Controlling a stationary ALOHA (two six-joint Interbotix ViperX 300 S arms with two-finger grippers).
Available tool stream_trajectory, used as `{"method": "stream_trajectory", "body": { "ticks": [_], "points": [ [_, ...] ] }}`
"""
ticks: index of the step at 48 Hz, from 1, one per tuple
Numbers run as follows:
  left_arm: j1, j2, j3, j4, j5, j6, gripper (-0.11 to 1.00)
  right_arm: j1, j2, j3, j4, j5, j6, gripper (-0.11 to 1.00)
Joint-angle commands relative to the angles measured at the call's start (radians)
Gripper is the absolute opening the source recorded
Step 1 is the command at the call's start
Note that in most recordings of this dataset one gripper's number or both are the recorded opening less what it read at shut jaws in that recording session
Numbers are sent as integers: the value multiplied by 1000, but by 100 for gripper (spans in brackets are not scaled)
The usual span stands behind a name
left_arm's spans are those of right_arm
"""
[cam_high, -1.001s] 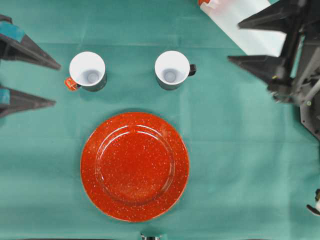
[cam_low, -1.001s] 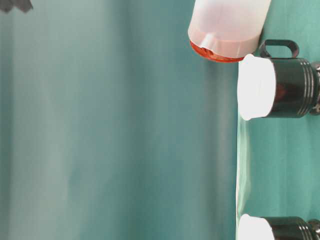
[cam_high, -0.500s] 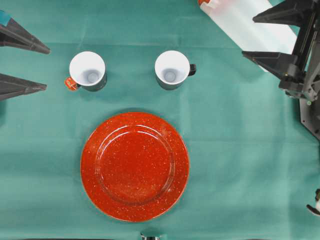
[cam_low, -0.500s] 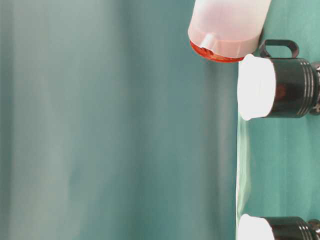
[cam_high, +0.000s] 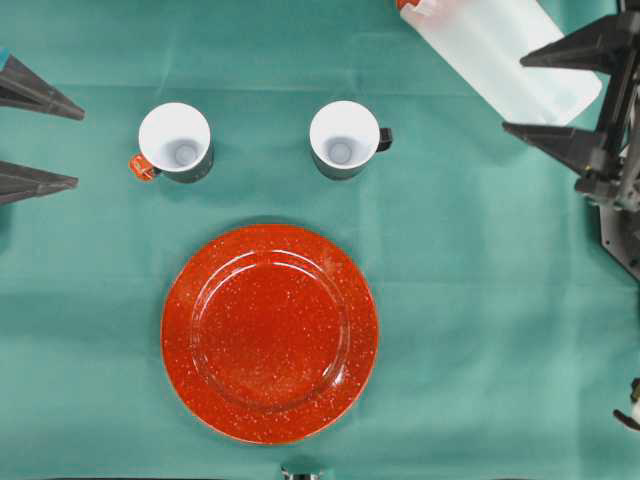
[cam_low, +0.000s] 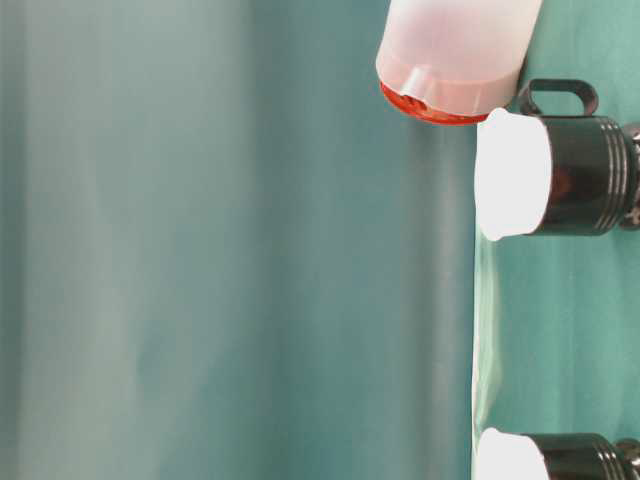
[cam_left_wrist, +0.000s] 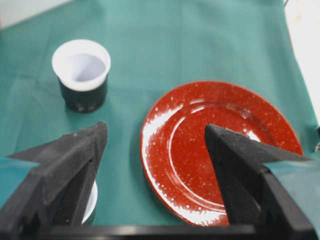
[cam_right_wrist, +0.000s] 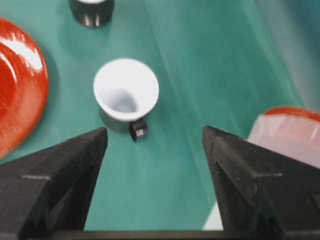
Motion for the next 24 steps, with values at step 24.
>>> {"method": "stream_trajectory", "body": {
  "ticks": [24],
  "points": [
    [5,18,5,0,69,28,79,-3,-3,40,-51,-8,-2,71]
  ]
}}
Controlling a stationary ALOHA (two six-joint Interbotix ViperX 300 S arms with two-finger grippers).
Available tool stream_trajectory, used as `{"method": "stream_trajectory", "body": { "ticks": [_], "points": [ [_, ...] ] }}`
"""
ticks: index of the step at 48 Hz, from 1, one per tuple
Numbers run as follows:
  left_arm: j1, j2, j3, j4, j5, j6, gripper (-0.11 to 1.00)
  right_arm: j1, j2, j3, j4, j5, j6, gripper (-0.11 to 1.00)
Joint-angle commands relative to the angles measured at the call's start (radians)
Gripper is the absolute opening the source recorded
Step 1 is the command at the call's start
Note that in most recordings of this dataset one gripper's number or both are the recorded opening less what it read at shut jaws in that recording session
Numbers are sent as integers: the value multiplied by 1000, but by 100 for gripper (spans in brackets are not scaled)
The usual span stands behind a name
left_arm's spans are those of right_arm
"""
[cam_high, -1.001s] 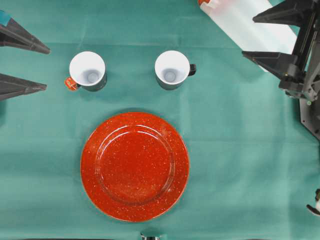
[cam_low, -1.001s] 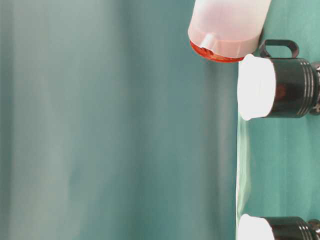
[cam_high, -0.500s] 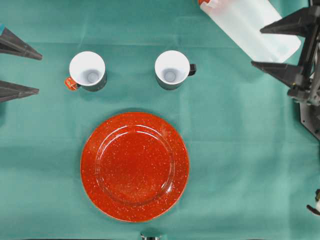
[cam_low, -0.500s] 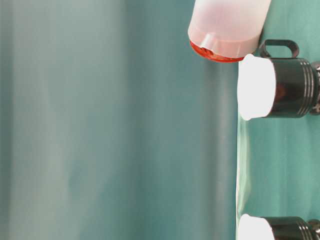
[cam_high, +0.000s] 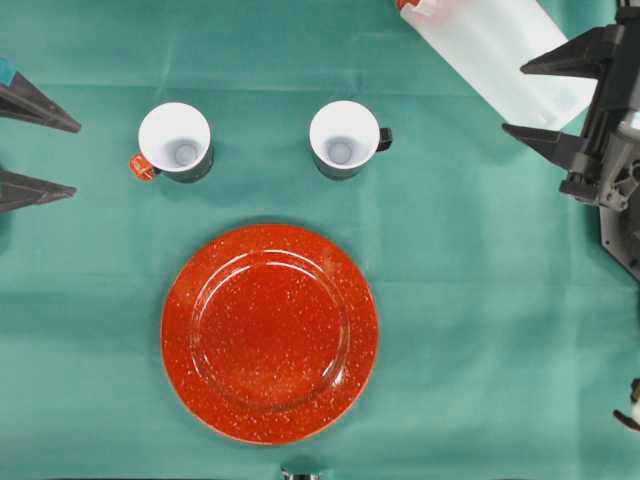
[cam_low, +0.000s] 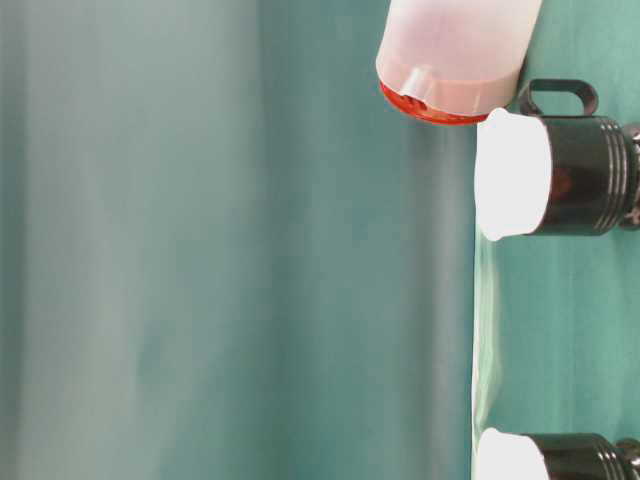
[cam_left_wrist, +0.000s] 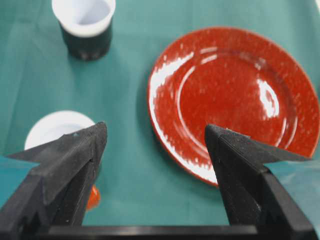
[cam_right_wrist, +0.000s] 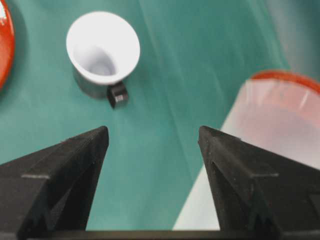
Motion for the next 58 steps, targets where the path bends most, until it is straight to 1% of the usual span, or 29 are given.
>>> {"method": "stream_trajectory", "body": {
  "ticks": [1,4,10,13,16,19,25,29,35,43,50,52,58],
  "points": [
    [3,8,-12,2,-38,23,79,-2,-17,8,-29,-57,0,71],
    [3,8,-12,2,-63,54,79,-2,-31,34,-43,-107,2,71],
    [3,8,-12,2,-121,106,79,-3,-44,89,-41,-173,11,71],
    [3,8,-14,2,-147,120,79,-3,-52,121,-38,-201,15,71],
    [3,6,-12,2,-173,126,79,-3,-61,150,-31,-235,21,71],
    [3,6,-12,2,-196,127,79,-3,-71,175,-28,-295,38,71],
    [3,0,-12,0,-270,127,79,-3,-84,201,-28,-451,72,71],
    [3,-2,-12,0,-321,129,79,-5,-84,210,-28,-563,75,71],
    [3,2,-12,2,-367,132,79,-3,-81,212,-32,-664,72,71],
    [0,9,-12,0,-371,132,79,-5,-84,210,-31,-690,77,71],
    [-8,9,-12,2,-376,141,75,-3,-115,199,-34,-732,67,71],
    [-11,11,-12,2,-376,141,74,-5,-130,193,-40,-752,60,71],
    [-28,11,-14,-2,-377,138,74,-5,-190,143,-98,-752,12,70]
  ]
}}
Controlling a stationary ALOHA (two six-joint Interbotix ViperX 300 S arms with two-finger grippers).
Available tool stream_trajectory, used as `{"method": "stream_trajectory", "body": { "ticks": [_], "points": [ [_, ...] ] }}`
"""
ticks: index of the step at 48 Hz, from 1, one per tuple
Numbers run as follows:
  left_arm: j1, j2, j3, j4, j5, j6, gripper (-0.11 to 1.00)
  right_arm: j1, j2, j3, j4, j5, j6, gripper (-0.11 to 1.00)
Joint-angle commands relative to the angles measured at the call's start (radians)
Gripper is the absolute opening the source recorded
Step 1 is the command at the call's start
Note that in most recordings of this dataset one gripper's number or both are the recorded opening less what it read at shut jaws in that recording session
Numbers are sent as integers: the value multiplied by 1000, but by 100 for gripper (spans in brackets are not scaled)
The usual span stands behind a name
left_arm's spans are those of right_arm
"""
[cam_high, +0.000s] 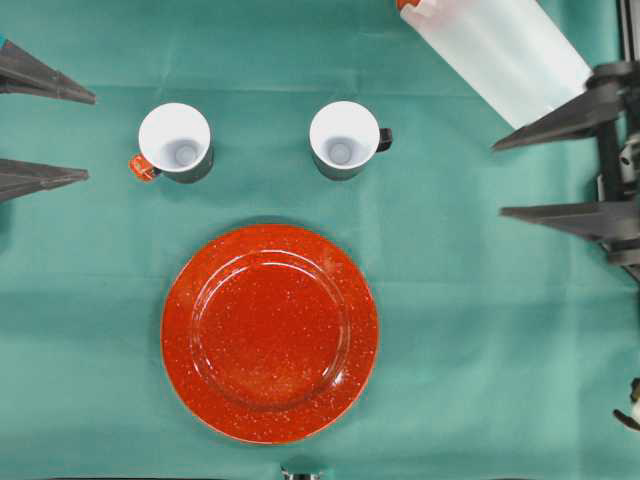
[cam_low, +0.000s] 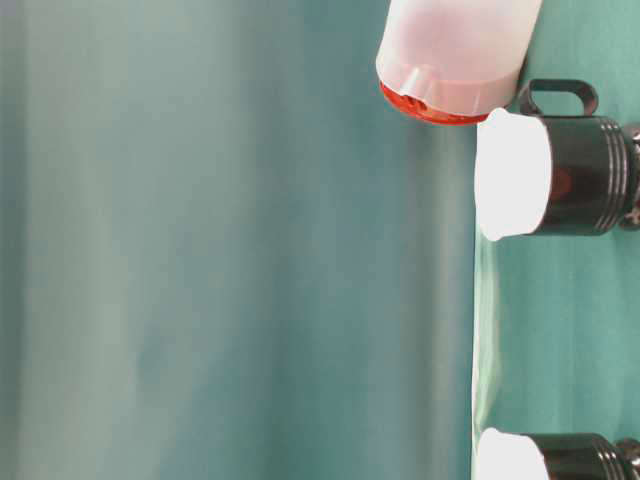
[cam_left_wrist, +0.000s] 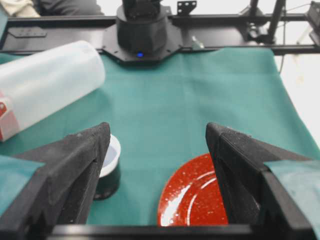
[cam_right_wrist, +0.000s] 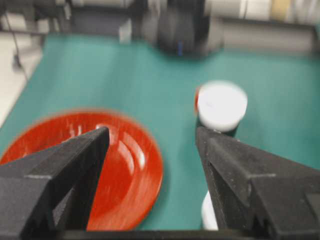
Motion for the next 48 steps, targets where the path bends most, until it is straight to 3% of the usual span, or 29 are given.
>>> {"method": "stream_trajectory", "body": {
  "ticks": [1,9,15,22,27,33,48],
  "points": [
    [-15,5,-15,-2,-11,-2,74,-2,-31,-60,-41,0,-28,69],
    [-17,5,-15,-2,-21,-2,74,2,-51,-71,-118,87,-173,57],
    [-23,5,-15,-3,-41,-3,74,11,-6,-55,-121,140,-330,50],
    [-32,5,-15,-3,-41,-5,74,35,37,-46,-114,146,-430,45],
    [-34,6,-15,-3,-41,-5,74,46,41,-43,-103,146,-428,34],
    [-34,6,-14,-3,-43,-5,74,46,23,-38,-41,144,-405,24],
    [-34,31,-14,-3,-37,2,73,46,-114,66,132,98,-282,22]
  ]
}}
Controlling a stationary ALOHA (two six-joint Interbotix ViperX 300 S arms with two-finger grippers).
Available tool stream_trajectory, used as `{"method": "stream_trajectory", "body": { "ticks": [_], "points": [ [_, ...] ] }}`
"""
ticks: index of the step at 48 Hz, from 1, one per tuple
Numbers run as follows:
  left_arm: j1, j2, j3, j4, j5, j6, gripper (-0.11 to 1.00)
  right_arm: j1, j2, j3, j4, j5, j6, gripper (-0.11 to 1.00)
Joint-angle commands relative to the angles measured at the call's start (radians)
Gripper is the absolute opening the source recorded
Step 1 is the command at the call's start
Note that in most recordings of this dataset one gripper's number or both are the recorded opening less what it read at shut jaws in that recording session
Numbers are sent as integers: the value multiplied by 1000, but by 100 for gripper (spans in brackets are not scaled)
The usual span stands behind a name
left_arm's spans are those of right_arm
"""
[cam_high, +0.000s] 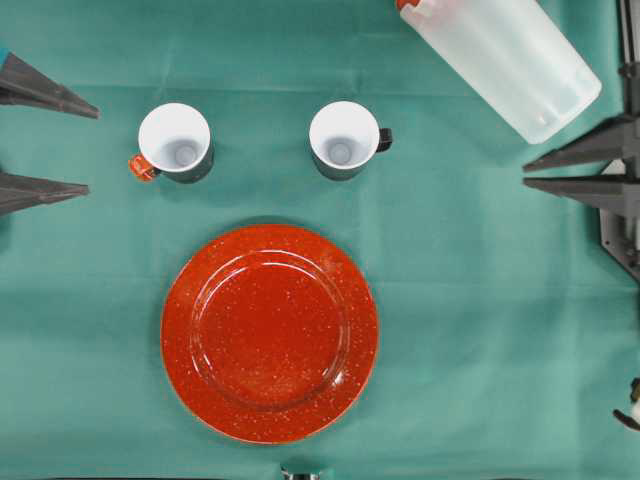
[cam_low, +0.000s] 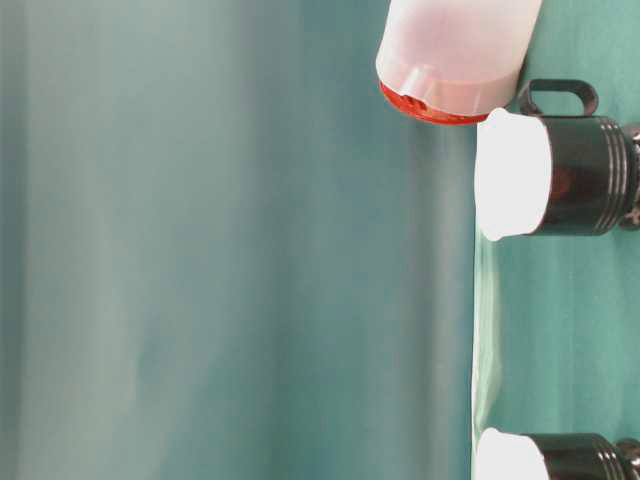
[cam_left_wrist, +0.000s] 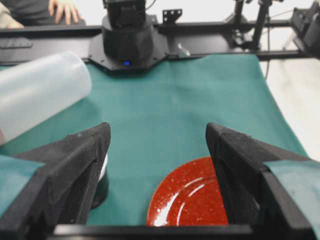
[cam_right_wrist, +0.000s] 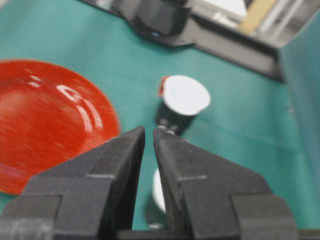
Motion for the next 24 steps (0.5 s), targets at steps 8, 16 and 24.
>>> {"method": "stream_trajectory", "body": {
  "ticks": [8,16,24],
  "points": [
    [-3,18,-15,-2,-5,2,73,2,-25,37,61,-81,106,22],
    [-11,12,-15,-2,-5,3,73,2,6,44,48,-153,110,22],
    [-38,12,-15,-2,5,2,73,2,17,34,-15,-199,110,22]
  ]
}}
